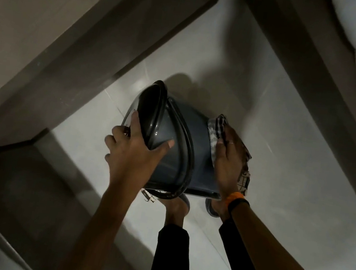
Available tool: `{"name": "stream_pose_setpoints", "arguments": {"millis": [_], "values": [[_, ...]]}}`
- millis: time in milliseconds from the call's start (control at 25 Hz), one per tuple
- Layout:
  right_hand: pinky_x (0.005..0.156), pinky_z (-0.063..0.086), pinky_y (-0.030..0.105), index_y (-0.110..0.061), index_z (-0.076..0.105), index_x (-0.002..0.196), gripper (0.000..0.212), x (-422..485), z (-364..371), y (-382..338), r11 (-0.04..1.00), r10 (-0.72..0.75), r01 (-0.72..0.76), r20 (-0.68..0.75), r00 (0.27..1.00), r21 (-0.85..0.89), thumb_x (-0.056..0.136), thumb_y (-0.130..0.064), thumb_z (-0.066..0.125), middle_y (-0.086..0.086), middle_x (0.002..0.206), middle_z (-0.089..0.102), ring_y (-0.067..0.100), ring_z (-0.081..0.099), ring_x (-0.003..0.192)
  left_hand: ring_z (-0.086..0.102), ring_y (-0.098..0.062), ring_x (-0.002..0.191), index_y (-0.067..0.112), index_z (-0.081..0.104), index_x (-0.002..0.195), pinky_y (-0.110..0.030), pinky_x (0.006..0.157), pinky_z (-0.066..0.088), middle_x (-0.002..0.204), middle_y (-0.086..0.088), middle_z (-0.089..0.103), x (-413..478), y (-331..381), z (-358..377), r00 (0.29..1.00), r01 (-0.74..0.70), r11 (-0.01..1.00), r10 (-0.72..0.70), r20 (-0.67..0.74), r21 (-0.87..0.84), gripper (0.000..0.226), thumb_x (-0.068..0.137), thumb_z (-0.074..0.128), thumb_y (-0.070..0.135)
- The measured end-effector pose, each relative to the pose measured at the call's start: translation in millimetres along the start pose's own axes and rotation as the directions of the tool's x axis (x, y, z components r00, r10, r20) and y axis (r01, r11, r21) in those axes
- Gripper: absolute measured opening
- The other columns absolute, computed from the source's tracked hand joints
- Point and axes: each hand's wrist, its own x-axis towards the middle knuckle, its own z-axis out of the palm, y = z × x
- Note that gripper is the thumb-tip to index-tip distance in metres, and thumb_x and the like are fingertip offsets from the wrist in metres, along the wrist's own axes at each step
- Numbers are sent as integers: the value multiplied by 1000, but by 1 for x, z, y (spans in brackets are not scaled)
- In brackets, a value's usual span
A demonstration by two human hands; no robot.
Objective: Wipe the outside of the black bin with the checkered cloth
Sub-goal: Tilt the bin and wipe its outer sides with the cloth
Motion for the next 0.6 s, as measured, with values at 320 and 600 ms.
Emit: {"name": "stream_pose_setpoints", "arguments": {"millis": [320, 600], "values": [[126, 26, 57, -25, 53, 148, 42, 4, 28, -33, 990, -143, 138, 160, 977, 41, 108, -15, 50, 5, 160, 47, 30, 37, 152, 69, -48, 88, -3, 53, 126, -53, 82, 55, 104, -29, 71, 40, -13, -31, 953, -276, 862, 302, 7, 426, 25, 103, 48, 6], [125, 32, 54, -33, 47, 152, 46, -8, 49, -99, 879, -436, 385, 151, 887, 282, 107, -31, 44, -12, 164, 35, 25, 38, 153, 73, -45, 91, 6, 50, 123, -51, 65, 60, 117, -27, 70, 0, -1, -42, 878, -303, 879, 408, -250, 368, 44, 83, 68, 2]]}}
